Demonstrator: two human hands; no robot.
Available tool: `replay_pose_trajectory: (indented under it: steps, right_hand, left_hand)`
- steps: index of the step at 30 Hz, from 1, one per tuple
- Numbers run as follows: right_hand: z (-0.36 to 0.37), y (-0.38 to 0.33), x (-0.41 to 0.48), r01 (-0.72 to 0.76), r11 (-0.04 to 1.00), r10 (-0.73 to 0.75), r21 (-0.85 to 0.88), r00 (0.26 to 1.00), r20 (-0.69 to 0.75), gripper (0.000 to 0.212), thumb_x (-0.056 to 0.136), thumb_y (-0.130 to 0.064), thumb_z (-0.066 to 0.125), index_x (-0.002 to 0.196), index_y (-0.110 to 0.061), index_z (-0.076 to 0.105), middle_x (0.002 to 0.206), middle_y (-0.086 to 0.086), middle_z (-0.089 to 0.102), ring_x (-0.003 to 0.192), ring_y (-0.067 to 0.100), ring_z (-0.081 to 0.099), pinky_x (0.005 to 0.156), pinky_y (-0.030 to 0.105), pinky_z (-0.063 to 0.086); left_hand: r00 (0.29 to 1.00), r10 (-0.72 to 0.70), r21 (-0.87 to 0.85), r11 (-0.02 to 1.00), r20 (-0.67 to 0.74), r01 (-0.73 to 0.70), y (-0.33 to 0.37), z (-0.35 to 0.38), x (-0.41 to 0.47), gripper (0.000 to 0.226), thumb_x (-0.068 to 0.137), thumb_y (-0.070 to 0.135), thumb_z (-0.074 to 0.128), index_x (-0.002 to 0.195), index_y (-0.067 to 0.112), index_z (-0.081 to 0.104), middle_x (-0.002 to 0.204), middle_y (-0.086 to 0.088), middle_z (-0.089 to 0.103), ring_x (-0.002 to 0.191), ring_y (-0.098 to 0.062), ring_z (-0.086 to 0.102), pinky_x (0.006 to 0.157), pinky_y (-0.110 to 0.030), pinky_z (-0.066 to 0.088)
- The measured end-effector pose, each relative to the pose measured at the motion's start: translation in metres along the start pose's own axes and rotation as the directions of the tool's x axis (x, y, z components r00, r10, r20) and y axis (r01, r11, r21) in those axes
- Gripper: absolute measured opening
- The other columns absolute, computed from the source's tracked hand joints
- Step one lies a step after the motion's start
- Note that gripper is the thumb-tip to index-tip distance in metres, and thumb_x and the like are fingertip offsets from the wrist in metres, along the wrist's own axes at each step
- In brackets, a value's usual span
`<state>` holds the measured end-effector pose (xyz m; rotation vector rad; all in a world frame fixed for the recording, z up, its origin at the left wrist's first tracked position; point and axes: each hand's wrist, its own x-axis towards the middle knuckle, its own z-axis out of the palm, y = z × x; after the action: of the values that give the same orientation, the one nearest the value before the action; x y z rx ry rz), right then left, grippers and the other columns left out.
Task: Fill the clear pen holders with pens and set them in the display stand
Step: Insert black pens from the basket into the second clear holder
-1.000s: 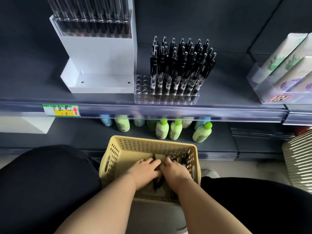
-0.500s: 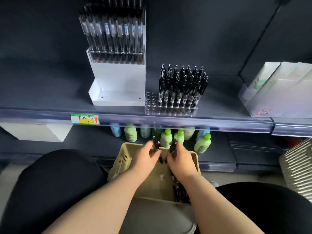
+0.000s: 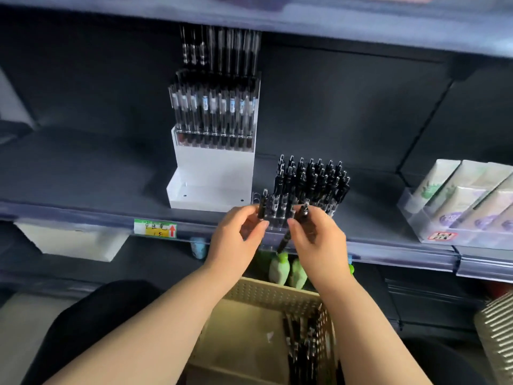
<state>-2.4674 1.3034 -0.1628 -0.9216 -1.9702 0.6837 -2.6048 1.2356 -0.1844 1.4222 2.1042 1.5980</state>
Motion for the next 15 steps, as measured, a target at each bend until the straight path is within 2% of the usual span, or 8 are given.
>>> replay_pose_trajectory:
  steps: [2,4,9,12,15]
  right_hand:
    - [-0.009,-0.011,0.018,-0.006,0.996,0.006,0.091,1.0,-0.006,0.031,0.086,-0.022,0.065,0.091,-0.049,0.051,0.077,-0.016,0.062,0.071,-0.003,0.057,0.064,0.005,0.043]
    - [-0.017,-0.018,0.035,0.024,0.995,-0.02,0.1,0.999,-0.035,0.039,0.085,-0.022,0.065,0.094,-0.056,0.048,0.082,-0.023,0.062,0.071,-0.003,0.059,0.066,0.009,0.046]
    - [-0.028,-0.03,0.08,0.032,0.985,-0.021,0.168,0.998,-0.065,0.018,0.09,-0.027,0.056,0.094,-0.044,0.052,0.08,-0.014,0.069,0.077,0.006,0.066,0.072,0.037,0.054]
    - [-0.024,-0.037,0.105,0.05,0.992,-0.047,0.114,0.998,-0.032,0.009,0.092,-0.032,0.05,0.098,-0.037,0.054,0.08,-0.014,0.068,0.076,0.005,0.065,0.071,0.03,0.052]
    - [-0.013,-0.038,0.127,0.069,0.997,-0.071,0.042,0.997,0.032,0.012,0.093,-0.032,0.051,0.101,-0.029,0.058,0.078,-0.012,0.066,0.071,0.003,0.061,0.065,0.012,0.045]
  left_hand:
    - [1.0,-0.002,-0.044,0.999,-0.015,0.002,0.005,-0.005,0.016,0.028,0.086,0.028,0.062,0.114,0.022,0.059,0.099,0.014,0.058,0.093,0.01,0.052,0.073,0.001,0.039]
    - [0.999,0.027,-0.056,0.998,-0.032,-0.028,0.009,-0.006,0.03,0.026,0.087,0.024,0.062,0.112,0.02,0.059,0.1,0.009,0.059,0.094,0.008,0.053,0.074,-0.001,0.04]
    - [0.989,0.105,-0.089,0.989,-0.103,-0.115,0.011,-0.001,0.058,0.023,0.084,0.013,0.066,0.106,0.015,0.062,0.095,0.006,0.062,0.089,0.004,0.056,0.072,-0.003,0.041]
    - [0.988,0.095,-0.078,0.991,-0.121,-0.105,0.008,0.003,0.071,0.024,0.083,0.015,0.067,0.107,0.018,0.062,0.097,0.007,0.064,0.088,0.0,0.058,0.071,-0.006,0.045]
    - [0.989,0.081,-0.087,0.992,-0.126,-0.092,0.006,0.006,0.082,0.022,0.084,0.013,0.066,0.103,0.023,0.061,0.096,0.007,0.065,0.087,-0.003,0.061,0.069,-0.011,0.049]
